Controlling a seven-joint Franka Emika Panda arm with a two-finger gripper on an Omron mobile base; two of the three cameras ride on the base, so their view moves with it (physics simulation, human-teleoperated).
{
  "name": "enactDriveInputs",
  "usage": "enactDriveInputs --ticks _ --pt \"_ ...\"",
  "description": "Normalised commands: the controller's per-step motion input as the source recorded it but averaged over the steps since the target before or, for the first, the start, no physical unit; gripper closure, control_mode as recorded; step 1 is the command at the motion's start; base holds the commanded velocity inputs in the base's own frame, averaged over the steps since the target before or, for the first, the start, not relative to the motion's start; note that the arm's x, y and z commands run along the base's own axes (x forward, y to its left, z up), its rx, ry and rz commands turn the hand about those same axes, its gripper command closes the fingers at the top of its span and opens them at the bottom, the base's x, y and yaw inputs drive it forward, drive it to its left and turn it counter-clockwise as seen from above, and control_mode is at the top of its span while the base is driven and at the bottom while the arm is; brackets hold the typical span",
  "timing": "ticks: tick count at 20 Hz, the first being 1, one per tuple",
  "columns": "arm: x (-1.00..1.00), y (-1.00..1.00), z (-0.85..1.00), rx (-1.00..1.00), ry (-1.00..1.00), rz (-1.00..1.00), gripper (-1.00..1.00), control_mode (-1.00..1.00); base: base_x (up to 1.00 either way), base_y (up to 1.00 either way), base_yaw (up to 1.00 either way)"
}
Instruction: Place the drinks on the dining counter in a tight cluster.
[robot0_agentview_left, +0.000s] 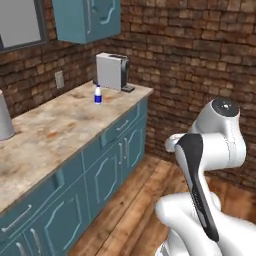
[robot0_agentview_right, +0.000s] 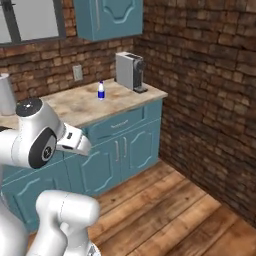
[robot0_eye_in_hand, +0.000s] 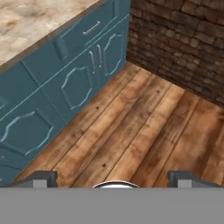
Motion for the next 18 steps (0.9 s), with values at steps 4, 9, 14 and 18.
enactDriveInputs --ticks 4,9,14,18 --pt "0.00 0.00 0.00 0.00 0.00 0.00 -1.00 1.00 1.00 -0.58 0.37" --pt "0.00 0.00 0.00 0.00 0.00 0.00 -1.00 1.00 1.00 -0.81 0.32" --pt "0.00 0.00 0.00 0.00 0.00 0.00 -1.00 1.00 1.00 -0.37 0.40" --pt "0.00 0.00 0.00 0.00 0.00 0.00 -1.00 1.00 1.00 -0.33 0.45"
